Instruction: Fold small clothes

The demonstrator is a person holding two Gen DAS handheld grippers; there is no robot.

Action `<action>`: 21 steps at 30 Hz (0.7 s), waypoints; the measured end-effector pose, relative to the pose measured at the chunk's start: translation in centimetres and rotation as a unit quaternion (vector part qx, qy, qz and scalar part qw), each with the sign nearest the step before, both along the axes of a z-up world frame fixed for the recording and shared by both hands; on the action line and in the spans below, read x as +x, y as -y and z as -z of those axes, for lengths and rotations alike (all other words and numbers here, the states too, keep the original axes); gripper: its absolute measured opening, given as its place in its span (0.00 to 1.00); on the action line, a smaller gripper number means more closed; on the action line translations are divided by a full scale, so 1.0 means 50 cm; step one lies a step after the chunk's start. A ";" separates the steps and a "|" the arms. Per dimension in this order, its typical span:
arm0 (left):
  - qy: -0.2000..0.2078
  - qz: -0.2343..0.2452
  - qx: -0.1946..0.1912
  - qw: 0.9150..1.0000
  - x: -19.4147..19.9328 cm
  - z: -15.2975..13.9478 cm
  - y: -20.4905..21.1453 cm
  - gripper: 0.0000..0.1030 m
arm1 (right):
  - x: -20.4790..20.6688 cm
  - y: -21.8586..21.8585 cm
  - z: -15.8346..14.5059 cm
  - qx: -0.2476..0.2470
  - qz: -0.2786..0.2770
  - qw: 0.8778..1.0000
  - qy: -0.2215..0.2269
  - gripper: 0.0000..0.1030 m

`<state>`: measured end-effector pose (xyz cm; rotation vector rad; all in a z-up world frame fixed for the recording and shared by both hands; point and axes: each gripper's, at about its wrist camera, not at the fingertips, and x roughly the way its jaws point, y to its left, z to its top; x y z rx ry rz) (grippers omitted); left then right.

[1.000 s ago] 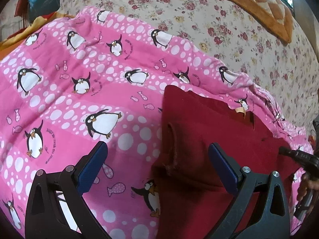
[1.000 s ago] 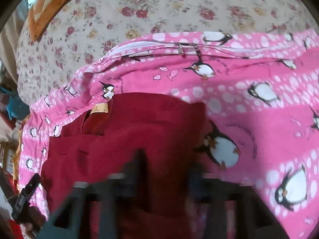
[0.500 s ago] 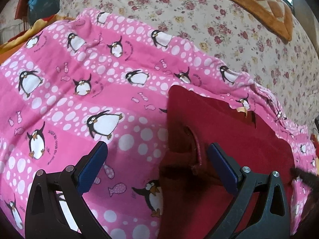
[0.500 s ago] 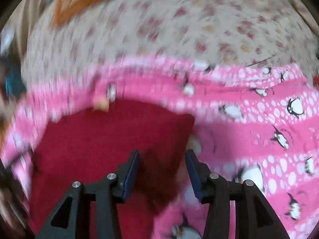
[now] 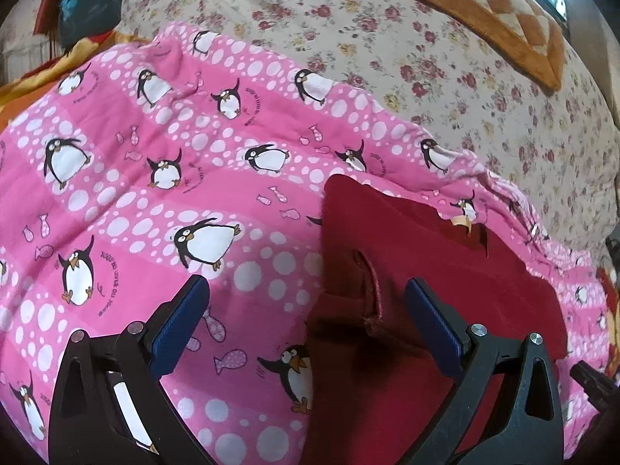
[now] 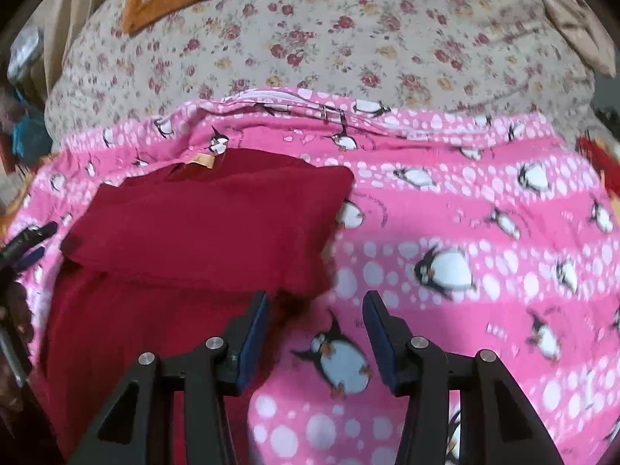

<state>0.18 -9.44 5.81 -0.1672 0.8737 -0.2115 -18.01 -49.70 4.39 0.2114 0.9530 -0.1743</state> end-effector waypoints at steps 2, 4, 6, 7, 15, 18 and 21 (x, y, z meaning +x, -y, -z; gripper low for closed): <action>-0.001 0.005 0.007 1.000 -0.003 0.003 0.007 0.98 | -0.021 0.000 0.007 0.012 0.003 1.000 -0.001 0.47; 0.002 0.005 0.013 1.000 -0.008 0.005 0.011 0.98 | -0.041 0.000 0.014 0.019 0.001 1.000 0.003 0.54; 0.005 0.003 0.017 1.000 -0.012 0.006 0.011 0.98 | -0.060 0.007 0.021 0.033 0.006 0.999 0.017 0.63; 0.005 0.003 0.018 1.000 -0.014 0.007 0.011 0.98 | -0.066 0.011 0.024 0.041 0.007 0.999 0.024 0.63; -0.009 -0.007 0.046 0.999 -0.004 0.035 0.014 0.98 | -0.061 0.039 0.064 0.134 0.023 0.989 0.051 0.63; -0.013 -0.009 0.054 0.998 -0.001 0.044 0.018 0.98 | -0.057 0.035 0.060 0.105 0.022 0.993 0.052 0.64; -0.019 -0.010 0.062 0.998 0.001 0.052 0.022 0.98 | -0.051 0.031 0.064 0.078 0.016 0.996 0.044 0.64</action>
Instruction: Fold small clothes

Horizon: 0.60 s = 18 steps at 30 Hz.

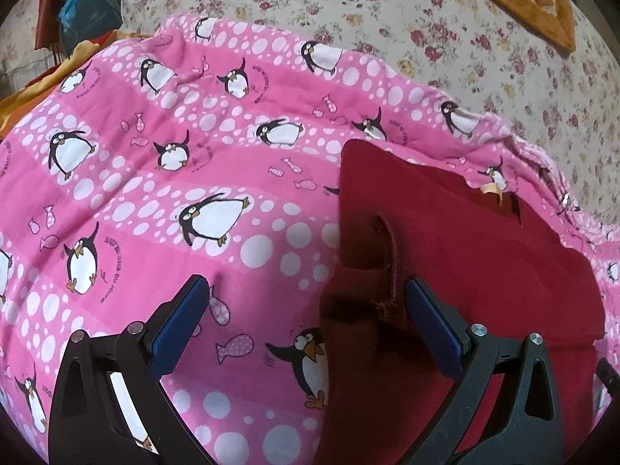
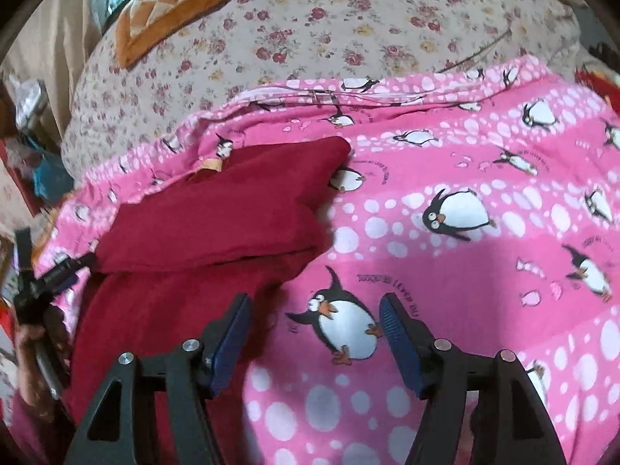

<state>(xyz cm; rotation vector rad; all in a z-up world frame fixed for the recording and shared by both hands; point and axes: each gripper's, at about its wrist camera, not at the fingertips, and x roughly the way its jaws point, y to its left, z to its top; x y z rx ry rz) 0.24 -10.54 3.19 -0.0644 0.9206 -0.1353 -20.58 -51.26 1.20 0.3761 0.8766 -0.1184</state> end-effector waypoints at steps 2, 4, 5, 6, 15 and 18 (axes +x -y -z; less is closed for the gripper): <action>-0.004 0.000 0.001 1.000 0.001 0.005 0.002 0.98 | 0.003 0.000 0.004 -0.012 0.000 1.000 -0.006 0.64; -0.005 0.000 0.002 1.000 -0.001 0.007 0.002 0.98 | 0.004 0.002 0.008 -0.007 0.001 1.000 -0.009 0.64; -0.006 0.000 0.003 1.000 -0.002 0.007 0.002 0.98 | 0.002 0.003 0.009 -0.007 0.002 1.000 -0.008 0.65; -0.007 0.000 0.003 1.000 -0.003 0.008 0.003 0.98 | 0.001 0.003 0.010 -0.006 0.004 1.000 -0.008 0.65; -0.005 0.004 0.021 1.000 -0.027 0.012 0.005 0.98 | -0.063 -0.006 -0.023 -0.023 0.018 1.000 0.010 0.66; -0.011 0.005 0.031 0.999 -0.048 0.011 0.000 0.98 | -0.085 -0.009 -0.037 -0.036 0.023 0.999 0.020 0.69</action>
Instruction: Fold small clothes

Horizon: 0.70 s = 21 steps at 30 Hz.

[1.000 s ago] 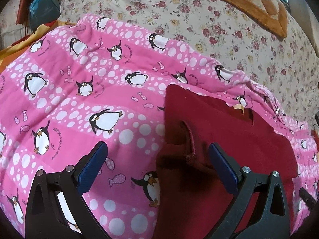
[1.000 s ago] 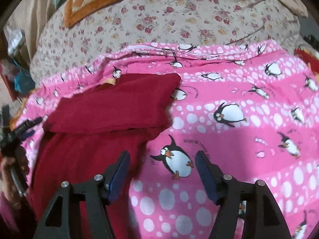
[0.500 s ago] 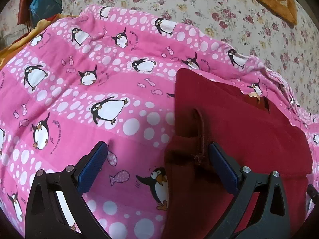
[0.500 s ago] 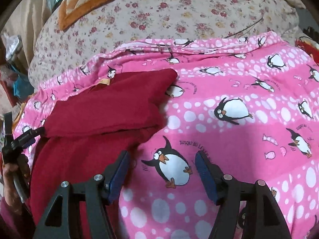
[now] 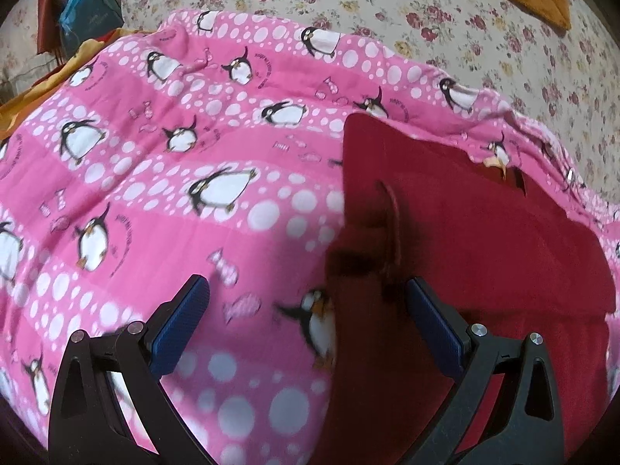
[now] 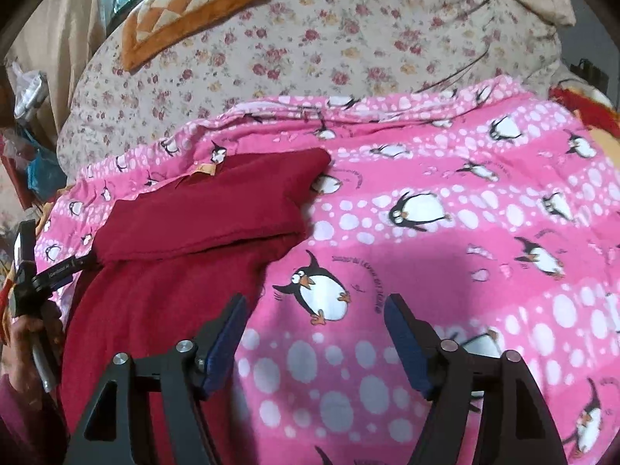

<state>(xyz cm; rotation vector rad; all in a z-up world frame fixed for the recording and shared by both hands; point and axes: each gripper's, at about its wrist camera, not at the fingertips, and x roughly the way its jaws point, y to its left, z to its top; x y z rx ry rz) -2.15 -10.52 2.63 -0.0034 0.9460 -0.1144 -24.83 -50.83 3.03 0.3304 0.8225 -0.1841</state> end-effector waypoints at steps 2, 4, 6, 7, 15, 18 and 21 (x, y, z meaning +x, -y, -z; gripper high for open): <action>-0.003 0.004 0.004 1.000 -0.014 -0.003 -0.001 0.98 | -0.017 0.002 0.000 0.019 0.006 1.000 0.005 0.70; 0.001 0.013 -0.001 1.000 -0.039 -0.015 -0.003 0.98 | -0.033 -0.001 0.005 0.042 0.009 0.999 0.003 0.70; 0.010 0.024 -0.005 1.000 -0.069 -0.034 -0.003 0.98 | -0.046 -0.014 0.008 0.043 0.008 0.999 -0.003 0.70; 0.015 0.029 -0.007 0.999 -0.082 -0.042 -0.002 0.98 | -0.053 -0.024 0.008 0.038 0.004 0.999 -0.005 0.70; 0.006 0.042 -0.063 0.997 -0.197 -0.055 -0.030 0.98 | -0.068 -0.078 0.002 0.012 -0.030 0.999 -0.006 0.70; 0.001 0.039 -0.057 0.998 -0.228 -0.039 -0.043 0.98 | -0.066 -0.084 0.003 0.001 -0.035 0.999 -0.010 0.70; 0.012 0.031 -0.044 0.998 -0.241 -0.034 -0.059 0.98 | -0.054 -0.075 0.010 0.003 -0.023 1.000 -0.020 0.70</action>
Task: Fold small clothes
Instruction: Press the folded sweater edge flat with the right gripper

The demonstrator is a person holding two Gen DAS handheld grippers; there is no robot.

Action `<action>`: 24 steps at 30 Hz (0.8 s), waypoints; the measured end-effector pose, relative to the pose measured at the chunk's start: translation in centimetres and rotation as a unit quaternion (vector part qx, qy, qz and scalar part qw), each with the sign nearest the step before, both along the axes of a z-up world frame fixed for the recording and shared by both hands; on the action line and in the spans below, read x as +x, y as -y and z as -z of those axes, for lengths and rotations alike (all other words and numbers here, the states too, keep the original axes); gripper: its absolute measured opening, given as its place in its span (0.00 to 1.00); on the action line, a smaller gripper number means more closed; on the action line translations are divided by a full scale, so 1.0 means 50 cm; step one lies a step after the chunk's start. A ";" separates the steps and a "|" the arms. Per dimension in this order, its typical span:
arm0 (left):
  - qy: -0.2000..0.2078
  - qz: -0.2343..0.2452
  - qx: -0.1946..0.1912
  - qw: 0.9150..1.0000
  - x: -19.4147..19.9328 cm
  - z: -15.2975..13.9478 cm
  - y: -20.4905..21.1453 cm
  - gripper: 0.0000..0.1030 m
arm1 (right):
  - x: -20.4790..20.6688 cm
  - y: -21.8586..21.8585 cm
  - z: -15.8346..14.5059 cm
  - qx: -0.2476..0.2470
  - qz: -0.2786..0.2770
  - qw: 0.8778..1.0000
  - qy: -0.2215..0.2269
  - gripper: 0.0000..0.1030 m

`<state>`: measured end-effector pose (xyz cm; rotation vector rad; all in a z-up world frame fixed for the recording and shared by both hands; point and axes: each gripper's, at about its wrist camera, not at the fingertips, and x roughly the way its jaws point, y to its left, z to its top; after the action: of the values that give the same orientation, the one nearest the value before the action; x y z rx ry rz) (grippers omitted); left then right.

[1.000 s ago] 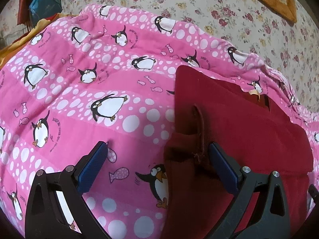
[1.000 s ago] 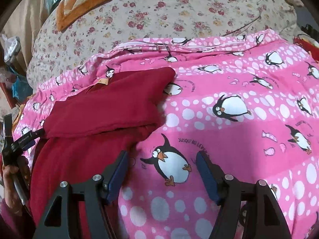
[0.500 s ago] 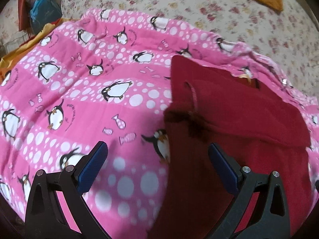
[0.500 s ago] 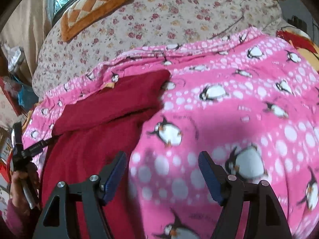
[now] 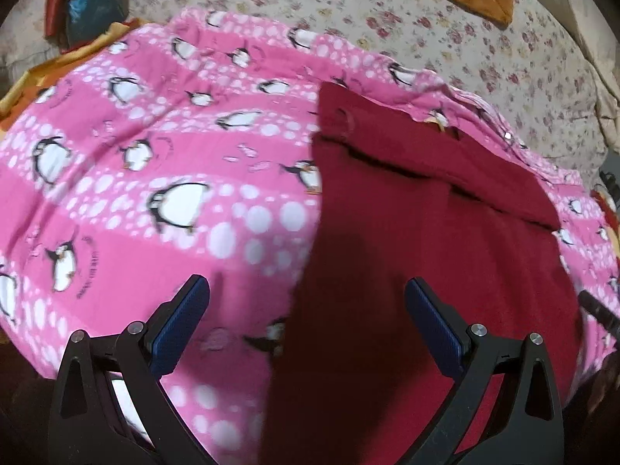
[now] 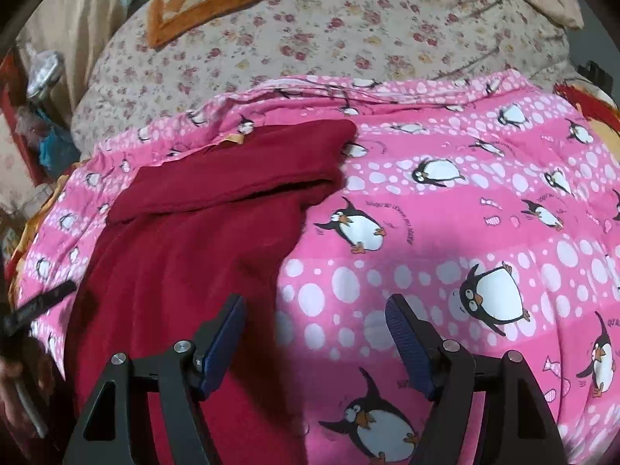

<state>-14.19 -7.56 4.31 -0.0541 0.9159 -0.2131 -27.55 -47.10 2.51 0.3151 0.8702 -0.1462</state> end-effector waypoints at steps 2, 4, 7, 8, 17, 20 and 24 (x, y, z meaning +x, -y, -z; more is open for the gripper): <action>0.001 -0.015 0.001 1.000 -0.001 0.011 -0.017 0.98 | 0.009 0.011 0.008 0.001 0.011 1.000 -0.007 0.70; -0.019 -0.018 -0.009 1.000 0.008 0.028 -0.031 0.98 | 0.015 0.022 0.013 0.003 0.021 1.000 -0.013 0.70; -0.021 -0.019 -0.005 1.000 0.008 0.043 -0.038 0.98 | 0.021 0.036 0.020 0.008 0.036 0.999 -0.018 0.70; -0.018 -0.017 0.001 1.000 0.005 0.043 -0.035 0.98 | 0.025 0.040 0.018 0.012 0.040 0.999 -0.016 0.70; 0.000 -0.009 0.036 0.999 0.000 0.054 -0.017 0.98 | 0.149 0.080 -0.005 0.027 0.063 0.998 -0.006 0.70; 0.001 -0.009 0.031 0.999 0.001 0.055 -0.021 0.98 | 0.203 0.095 0.016 0.040 0.071 0.997 -0.016 0.70; 0.006 -0.011 0.033 0.999 0.001 0.059 -0.017 0.98 | 0.255 0.096 0.042 0.050 0.058 0.997 -0.017 0.67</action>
<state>-14.14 -6.70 1.38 -0.0020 0.9088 -0.1615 -14.80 -51.87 0.41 0.4573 0.8941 -0.2166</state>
